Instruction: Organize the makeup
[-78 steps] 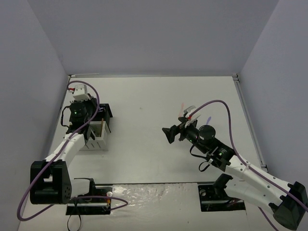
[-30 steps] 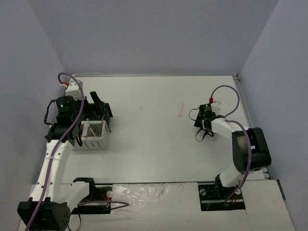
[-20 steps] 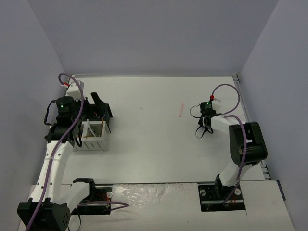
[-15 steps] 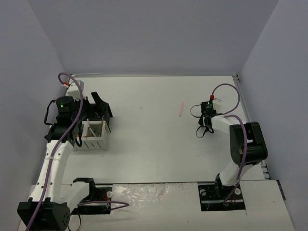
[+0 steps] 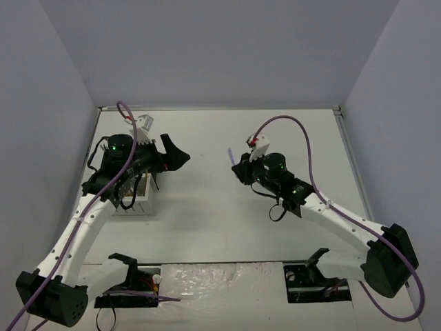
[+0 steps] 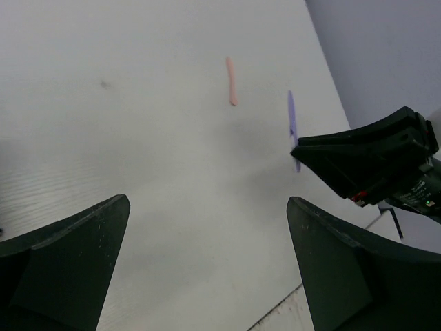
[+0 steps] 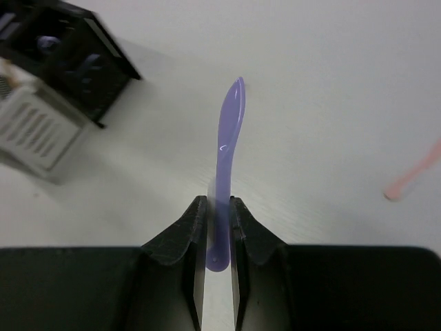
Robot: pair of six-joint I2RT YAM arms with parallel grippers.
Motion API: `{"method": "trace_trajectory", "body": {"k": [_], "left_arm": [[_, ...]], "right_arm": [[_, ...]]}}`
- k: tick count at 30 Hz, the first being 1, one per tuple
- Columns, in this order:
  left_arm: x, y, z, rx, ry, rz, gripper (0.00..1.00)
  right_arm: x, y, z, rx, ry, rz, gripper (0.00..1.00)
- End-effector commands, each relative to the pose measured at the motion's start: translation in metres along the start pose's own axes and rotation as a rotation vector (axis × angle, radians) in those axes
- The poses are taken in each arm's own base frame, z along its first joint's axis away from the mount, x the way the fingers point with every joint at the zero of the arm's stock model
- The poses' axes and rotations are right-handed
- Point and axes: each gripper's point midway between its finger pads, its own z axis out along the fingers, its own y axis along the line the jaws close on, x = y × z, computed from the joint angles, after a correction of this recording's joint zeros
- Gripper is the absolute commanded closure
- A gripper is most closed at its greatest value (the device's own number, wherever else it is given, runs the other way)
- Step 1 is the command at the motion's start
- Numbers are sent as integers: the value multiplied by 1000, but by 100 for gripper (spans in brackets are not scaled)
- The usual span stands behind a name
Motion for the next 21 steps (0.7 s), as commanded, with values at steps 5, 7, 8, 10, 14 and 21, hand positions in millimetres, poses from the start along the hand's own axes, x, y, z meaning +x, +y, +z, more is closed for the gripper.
{"method": "trace_trajectory", "body": {"k": [5, 7, 8, 10, 14, 21], "left_arm": [[-39, -90, -5, 229, -110, -2, 3], [-40, -94, -4, 236, -118, -12, 6], [-39, -95, -3, 234, -117, -17, 7], [-36, -98, 0, 234, -109, -30, 12], [-27, -106, 9, 252, -75, -46, 28], [-15, -115, 17, 260, -46, -42, 62]], "right_arm": [[-83, 125, -32, -444, -279, -192, 100], [-85, 135, -33, -474, -287, -205, 100], [-85, 139, -33, -483, -289, -208, 100], [-87, 147, -35, -504, -299, -212, 100], [-88, 154, -37, -519, -309, -211, 100], [-88, 157, -39, -532, -316, -202, 100]]}}
